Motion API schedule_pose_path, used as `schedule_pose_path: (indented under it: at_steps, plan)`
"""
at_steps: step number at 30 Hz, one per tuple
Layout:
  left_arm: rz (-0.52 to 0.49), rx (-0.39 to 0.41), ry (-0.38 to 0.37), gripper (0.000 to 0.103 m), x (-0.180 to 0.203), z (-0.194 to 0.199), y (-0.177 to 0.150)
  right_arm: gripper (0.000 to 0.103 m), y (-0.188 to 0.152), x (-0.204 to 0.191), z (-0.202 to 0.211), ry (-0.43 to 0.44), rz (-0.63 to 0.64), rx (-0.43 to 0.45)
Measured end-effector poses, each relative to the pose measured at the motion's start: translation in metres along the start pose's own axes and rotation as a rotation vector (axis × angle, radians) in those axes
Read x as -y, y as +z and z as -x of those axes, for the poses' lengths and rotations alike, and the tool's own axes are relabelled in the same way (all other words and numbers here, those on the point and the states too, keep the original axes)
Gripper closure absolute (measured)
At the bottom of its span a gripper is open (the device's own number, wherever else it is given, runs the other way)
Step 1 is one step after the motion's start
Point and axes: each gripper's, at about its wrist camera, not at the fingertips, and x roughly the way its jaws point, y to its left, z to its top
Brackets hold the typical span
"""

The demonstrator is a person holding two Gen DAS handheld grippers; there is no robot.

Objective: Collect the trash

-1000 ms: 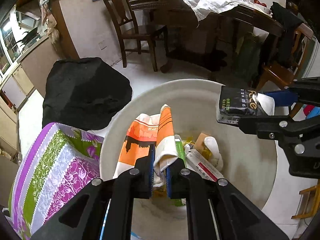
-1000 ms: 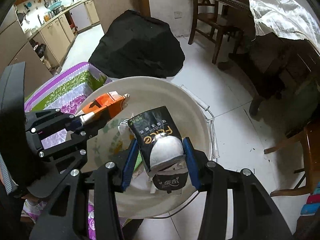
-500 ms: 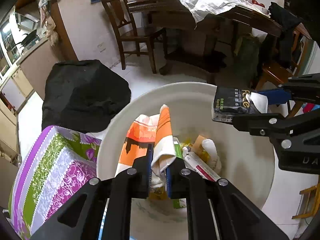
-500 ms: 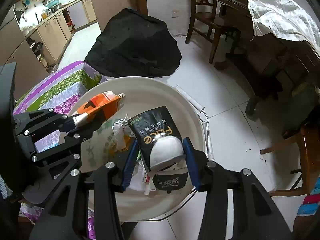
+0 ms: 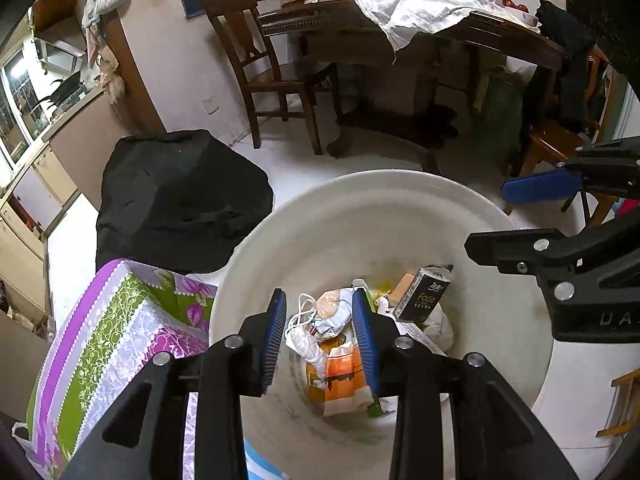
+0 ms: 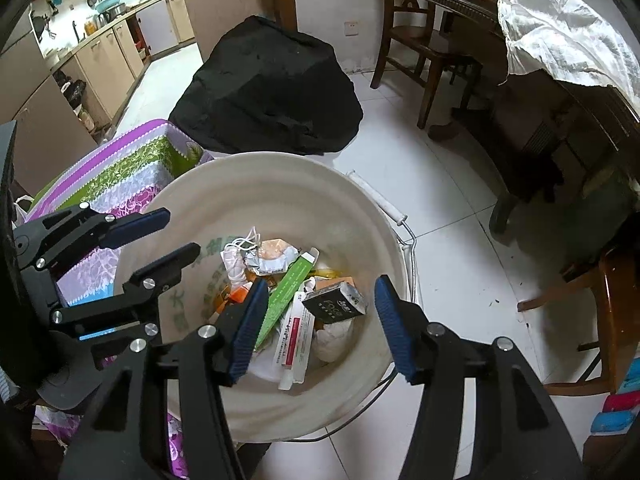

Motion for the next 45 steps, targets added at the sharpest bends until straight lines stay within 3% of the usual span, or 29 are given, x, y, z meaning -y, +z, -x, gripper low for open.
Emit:
schedule_pose_path:
  at_steps: [7, 9, 11, 17, 20, 25, 29, 32, 40, 45]
  plan:
    - [-0.003, 0.041, 0.036, 0.068, 0.003, 0.015, -0.008, 0.050, -0.011, -0.001, 0.013, -0.007, -0.013, 0.057]
    - [-0.009, 0.098, 0.048, 0.063, 0.006, 0.031, -0.017, 0.038, -0.025, -0.003, 0.026, -0.015, -0.023, 0.124]
    - [-0.008, 0.154, 0.075, 0.045, 0.009, 0.045, -0.024, 0.028, -0.046, -0.004, 0.044, -0.009, -0.047, 0.215]
    - [0.028, 0.302, 0.080, 0.021, 0.016, 0.105, -0.064, 0.006, -0.113, -0.009, 0.096, -0.038, -0.132, 0.430]
    - [0.059, 0.368, 0.090, 0.006, 0.019, 0.136, -0.085, 0.006, -0.152, -0.018, 0.127, -0.100, -0.145, 0.542]
    - [0.127, 0.518, 0.107, 0.005, 0.021, 0.201, -0.130, 0.006, -0.208, -0.037, 0.167, -0.209, -0.161, 0.689]
    - [0.156, 0.497, 0.101, 0.005, 0.026, 0.236, -0.161, 0.005, -0.241, -0.050, 0.186, -0.278, -0.182, 0.729]
    - [0.191, 0.546, 0.147, 0.005, 0.034, 0.261, -0.194, 0.005, -0.261, -0.061, 0.193, -0.353, -0.186, 0.725]
    - [0.180, 0.601, 0.213, 0.005, 0.077, 0.301, -0.265, 0.006, -0.307, -0.082, 0.199, -0.325, -0.183, 0.730]
    - [0.208, 0.596, 0.223, 0.005, 0.105, 0.313, -0.288, 0.006, -0.331, -0.091, 0.206, -0.245, -0.216, 0.722]
